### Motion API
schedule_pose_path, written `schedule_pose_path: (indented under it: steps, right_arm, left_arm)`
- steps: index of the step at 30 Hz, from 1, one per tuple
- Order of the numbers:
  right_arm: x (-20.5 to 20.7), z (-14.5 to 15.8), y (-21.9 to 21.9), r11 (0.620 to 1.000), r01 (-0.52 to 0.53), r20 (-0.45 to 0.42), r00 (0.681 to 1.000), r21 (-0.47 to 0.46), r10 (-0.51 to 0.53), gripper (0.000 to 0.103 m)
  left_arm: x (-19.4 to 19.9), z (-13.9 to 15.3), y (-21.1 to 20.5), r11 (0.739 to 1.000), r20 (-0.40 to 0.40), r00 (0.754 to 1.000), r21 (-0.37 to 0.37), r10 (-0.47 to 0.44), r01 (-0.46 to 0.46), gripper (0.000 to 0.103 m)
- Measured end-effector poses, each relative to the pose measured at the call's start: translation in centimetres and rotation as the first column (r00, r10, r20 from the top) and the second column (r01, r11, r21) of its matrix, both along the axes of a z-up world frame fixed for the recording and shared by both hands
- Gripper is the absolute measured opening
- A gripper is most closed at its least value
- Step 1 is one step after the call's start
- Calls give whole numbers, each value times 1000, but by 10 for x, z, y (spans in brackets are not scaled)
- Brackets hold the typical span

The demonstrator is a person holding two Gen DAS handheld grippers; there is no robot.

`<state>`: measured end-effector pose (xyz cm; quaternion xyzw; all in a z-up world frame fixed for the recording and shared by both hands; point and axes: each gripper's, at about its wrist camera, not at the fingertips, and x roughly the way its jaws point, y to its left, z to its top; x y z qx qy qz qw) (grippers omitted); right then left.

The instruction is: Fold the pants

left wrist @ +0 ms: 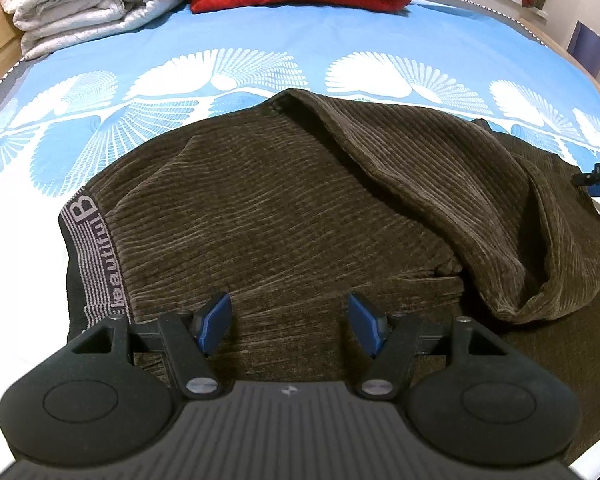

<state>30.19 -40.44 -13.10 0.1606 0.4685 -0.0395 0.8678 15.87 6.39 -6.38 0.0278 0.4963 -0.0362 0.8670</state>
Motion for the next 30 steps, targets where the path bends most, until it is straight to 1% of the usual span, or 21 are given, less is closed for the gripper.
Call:
schedule_pose_path:
  steps: [3,4,5,8,11,14,15,16,17,18,19,20,21,22,23,24,25,27,28,29,30]
  right_arm:
    - [6,-1,11,997,-29,17,999,-72,30,46]
    - [10,0,14,995,-31,19,999,-93,33,31]
    - [12,0,15,993,-27,15,999,-116,29,21]
    - [17,4,17,989,-27,17,999,-144,30,9]
    - [16,24,13,995,-12,83,996,-97,20,8]
    - [5,61,-5,998,36,213,976,54,-47,7]
    - [-5,76,-20,985,104,292,946,139,-141,7]
    - [-19,85,-37,957,193,370,891,217,-263,7]
    - [-39,91,-60,902,345,445,786,261,-429,7]
    - [-51,91,-75,833,505,439,710,228,-550,7]
    - [-59,84,-90,749,635,389,651,192,-652,7]
    - [-67,72,-107,677,715,318,609,175,-726,7]
    - [-75,55,-123,619,767,229,581,166,-781,7]
    - [-80,43,-134,588,790,173,563,175,-808,7]
    - [-82,36,-139,578,795,146,560,185,-816,7]
    - [-82,31,-143,585,790,131,570,183,-811,7]
    - [-79,28,-144,604,776,126,591,182,-797,8]
    - [-68,26,-142,667,728,124,656,157,-745,12]
    - [-65,25,-142,683,716,120,673,143,-730,15]
    - [-63,23,-142,689,712,110,680,137,-725,26]
    - [-63,21,-145,679,718,92,674,154,-733,33]
  left_arm:
    - [3,0,3,1000,0,1000,-3,5,-5,70]
    - [5,0,4,1000,1,1000,-3,7,-7,70]
    - [6,0,5,1000,1,1000,-5,9,-9,70]
    - [9,-1,4,1000,8,1000,-2,6,-6,70]
    - [13,-2,-1,1000,26,999,8,-23,22,70]
    - [20,-3,-7,999,42,998,-15,-45,46,70]
    - [23,-3,-11,998,46,997,-29,-54,56,70]
    - [25,-4,-15,997,52,997,-41,-61,64,70]
    - [27,-3,-19,996,59,996,-52,-67,71,70]
    - [28,-2,-24,995,70,995,-66,-74,79,70]
    - [29,-1,-28,992,81,993,-82,-85,91,70]
    - [30,1,-33,990,95,991,-95,-98,107,70]
    - [30,2,-40,987,109,988,-102,-112,123,70]
    - [31,2,-46,984,121,984,-107,-128,141,70]
    - [32,2,-52,981,129,981,-113,-145,160,70]
    - [32,1,-60,977,136,977,-117,-164,180,70]
    - [33,0,-67,972,145,972,-119,-183,201,70]
    - [34,-3,-80,963,160,963,-125,-216,237,70]
    - [35,-5,-88,958,166,958,-130,-235,257,70]
    - [36,-8,-95,952,171,952,-132,-253,276,70]
    - [37,-10,-103,946,177,946,-132,-272,296,70]
